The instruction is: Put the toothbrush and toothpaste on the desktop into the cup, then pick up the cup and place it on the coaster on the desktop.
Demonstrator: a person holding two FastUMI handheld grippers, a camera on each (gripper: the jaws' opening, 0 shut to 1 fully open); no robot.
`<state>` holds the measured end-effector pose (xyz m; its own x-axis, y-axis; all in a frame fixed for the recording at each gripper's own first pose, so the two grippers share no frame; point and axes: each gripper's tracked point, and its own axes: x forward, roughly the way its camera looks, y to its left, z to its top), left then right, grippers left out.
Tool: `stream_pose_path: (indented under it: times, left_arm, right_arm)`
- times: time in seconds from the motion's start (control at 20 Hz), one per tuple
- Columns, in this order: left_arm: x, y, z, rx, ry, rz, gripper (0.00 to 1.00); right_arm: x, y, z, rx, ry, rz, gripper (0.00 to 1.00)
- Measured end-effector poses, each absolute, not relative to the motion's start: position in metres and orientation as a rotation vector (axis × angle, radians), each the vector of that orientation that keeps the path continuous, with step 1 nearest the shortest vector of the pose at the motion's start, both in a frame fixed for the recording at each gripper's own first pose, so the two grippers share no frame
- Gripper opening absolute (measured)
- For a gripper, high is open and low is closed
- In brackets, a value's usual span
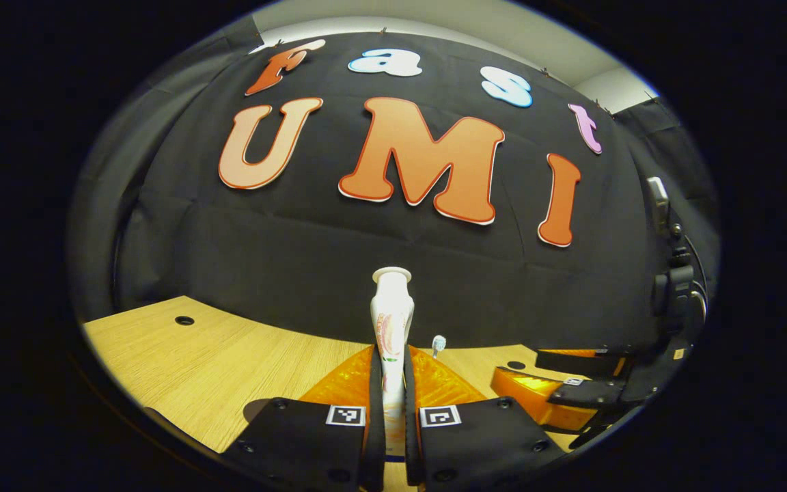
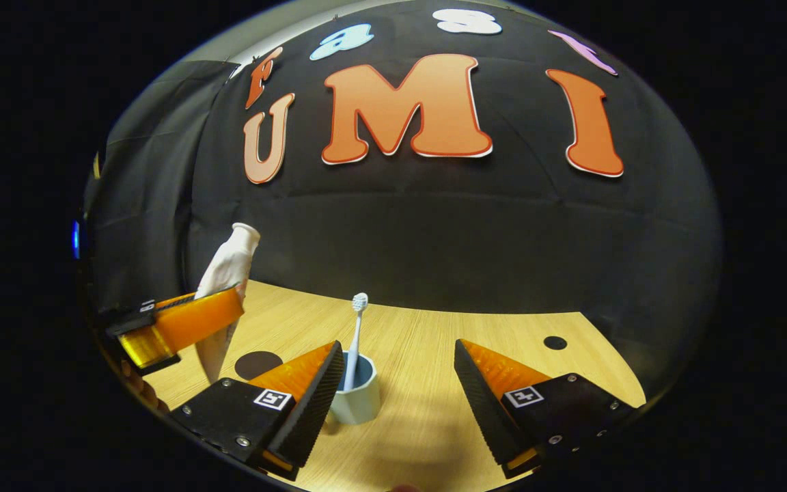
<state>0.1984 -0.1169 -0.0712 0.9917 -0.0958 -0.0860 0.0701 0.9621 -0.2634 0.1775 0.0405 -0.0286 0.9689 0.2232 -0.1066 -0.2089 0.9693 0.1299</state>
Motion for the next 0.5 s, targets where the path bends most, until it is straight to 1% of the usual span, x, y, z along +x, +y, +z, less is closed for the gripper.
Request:
stream_pose_path:
  times: [0.05,0.3,0.5]
  left_arm:
    - [0.204,-0.121,-0.069,-0.274,0.08,-0.085,0.16]
    - [0.234,-0.146,-0.068,-0.34,0.024,-0.125,0.15]
    - [0.255,-0.153,-0.065,-0.331,-0.026,-0.142,0.15]
  right_arm:
    - [0.172,0.034,-0.026,0.127,0.112,0.216,0.98]
    - [0.149,0.002,-0.017,0.129,0.073,0.184,0.97]
    - [0.142,-0.017,-0.019,0.143,0.06,0.155,0.97]
